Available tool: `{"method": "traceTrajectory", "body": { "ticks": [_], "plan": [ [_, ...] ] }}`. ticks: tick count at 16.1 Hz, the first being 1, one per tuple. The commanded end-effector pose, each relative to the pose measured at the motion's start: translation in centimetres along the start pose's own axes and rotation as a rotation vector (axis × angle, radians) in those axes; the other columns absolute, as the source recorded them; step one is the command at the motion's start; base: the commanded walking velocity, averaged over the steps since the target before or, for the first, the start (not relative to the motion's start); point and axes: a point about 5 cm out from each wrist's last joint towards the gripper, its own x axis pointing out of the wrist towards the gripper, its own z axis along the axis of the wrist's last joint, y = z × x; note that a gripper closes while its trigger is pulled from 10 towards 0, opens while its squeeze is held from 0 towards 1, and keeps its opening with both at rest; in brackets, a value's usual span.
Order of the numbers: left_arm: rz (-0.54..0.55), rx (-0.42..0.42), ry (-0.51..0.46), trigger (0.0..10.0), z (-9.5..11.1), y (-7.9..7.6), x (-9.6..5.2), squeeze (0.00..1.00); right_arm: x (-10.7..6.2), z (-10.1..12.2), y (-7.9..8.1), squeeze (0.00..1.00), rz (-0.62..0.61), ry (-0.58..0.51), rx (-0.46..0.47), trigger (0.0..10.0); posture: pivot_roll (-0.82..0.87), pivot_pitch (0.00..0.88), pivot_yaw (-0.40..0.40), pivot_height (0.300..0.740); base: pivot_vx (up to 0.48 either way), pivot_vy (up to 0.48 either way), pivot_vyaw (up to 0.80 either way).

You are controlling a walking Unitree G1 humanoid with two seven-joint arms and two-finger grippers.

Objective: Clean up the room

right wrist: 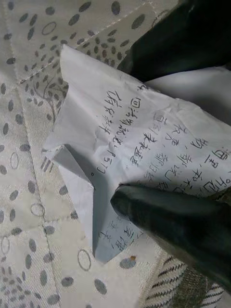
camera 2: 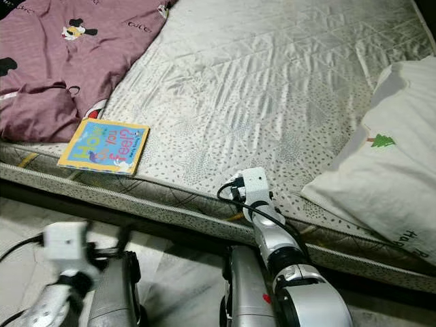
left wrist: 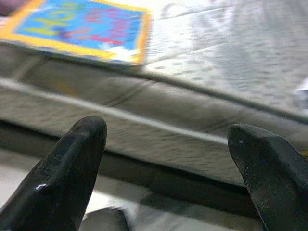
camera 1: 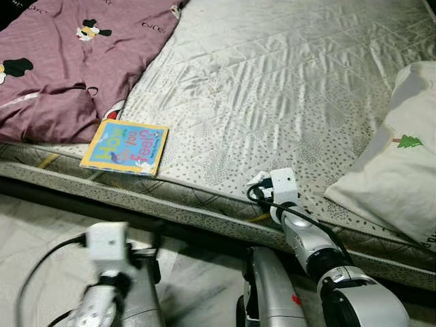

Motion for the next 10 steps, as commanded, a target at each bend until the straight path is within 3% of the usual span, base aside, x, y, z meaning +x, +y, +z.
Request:
{"method": "traceTrajectory", "body": {
  "ticks": [1,4,10],
  "plan": [
    [-0.044,-0.017,0.014,10.0,-0.1,-0.5,0.0,0.00,-0.3,-1.2,-0.4,0.00,-0.012,0.049,0.019,0.0,0.15,0.235,-0.043,0.546,0.000,0.000,0.00],
    [-0.076,-0.019,0.010,10.0,-0.1,-0.8,0.9,0.00,-0.2,-0.9,-0.7,0.00,-0.021,0.038,0.022,0.0,0.14,0.209,-0.044,0.546,0.000,0.000,0.00],
    [-0.061,-0.001,-0.027,10.0,-0.1,0.0,3.9,0.00,0.2,0.7,-0.5,0.00,-0.015,-0.006,0.037,0.0,0.11,0.043,-0.049,0.546,0.000,0.000,0.00]
  ]
}}
